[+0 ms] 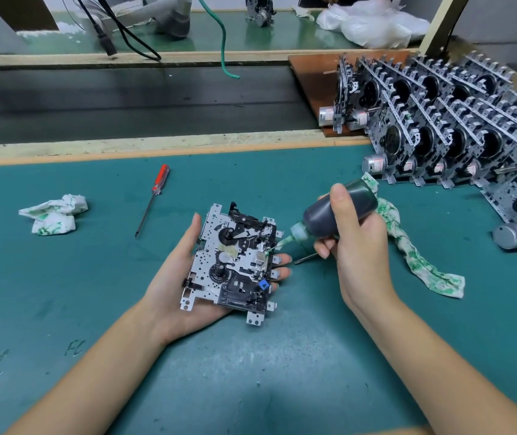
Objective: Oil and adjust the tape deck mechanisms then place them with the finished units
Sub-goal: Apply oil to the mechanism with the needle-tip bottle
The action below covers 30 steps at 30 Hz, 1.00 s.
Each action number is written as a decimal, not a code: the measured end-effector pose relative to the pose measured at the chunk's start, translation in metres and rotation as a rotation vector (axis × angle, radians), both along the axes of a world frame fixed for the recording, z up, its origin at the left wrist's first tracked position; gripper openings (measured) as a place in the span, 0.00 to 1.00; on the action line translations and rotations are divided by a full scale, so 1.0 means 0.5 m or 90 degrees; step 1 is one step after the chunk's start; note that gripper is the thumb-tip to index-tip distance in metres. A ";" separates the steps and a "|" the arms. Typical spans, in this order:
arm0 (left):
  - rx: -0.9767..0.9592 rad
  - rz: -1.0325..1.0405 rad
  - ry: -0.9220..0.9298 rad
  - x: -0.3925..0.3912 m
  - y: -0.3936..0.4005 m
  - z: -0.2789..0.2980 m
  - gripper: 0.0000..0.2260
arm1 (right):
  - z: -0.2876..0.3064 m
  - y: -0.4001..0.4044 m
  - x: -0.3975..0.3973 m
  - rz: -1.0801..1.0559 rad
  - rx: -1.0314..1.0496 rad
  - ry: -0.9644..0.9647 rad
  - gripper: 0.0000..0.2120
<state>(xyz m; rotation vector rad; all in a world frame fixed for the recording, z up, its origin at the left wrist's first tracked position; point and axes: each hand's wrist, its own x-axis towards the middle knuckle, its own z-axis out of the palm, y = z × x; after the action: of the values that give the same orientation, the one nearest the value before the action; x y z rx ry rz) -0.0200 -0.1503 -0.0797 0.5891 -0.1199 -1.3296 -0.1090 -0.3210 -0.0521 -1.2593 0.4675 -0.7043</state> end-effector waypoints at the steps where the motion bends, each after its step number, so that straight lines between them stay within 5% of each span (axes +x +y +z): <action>1: 0.000 -0.001 0.002 0.000 -0.001 0.000 0.36 | 0.003 0.000 0.000 0.003 -0.003 -0.004 0.15; 10: 0.002 -0.019 -0.016 0.000 -0.001 -0.004 0.37 | 0.016 -0.031 -0.001 0.032 0.128 -0.043 0.22; 17: -0.007 -0.058 -0.007 -0.001 0.005 0.017 0.37 | -0.011 -0.056 0.006 0.088 -0.259 0.116 0.16; 20: -0.044 -0.088 -0.003 0.001 0.010 0.026 0.38 | -0.026 -0.055 0.009 0.127 -0.323 0.132 0.17; 30: 0.134 -0.127 -0.109 -0.001 0.018 0.037 0.33 | -0.006 -0.067 -0.014 0.074 -0.670 0.403 0.25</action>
<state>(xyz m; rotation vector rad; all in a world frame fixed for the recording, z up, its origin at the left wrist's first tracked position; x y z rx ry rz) -0.0204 -0.1411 -0.0613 0.8876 -0.1840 -1.4938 -0.1161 -0.3546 -0.0553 -2.5129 0.5394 -0.4224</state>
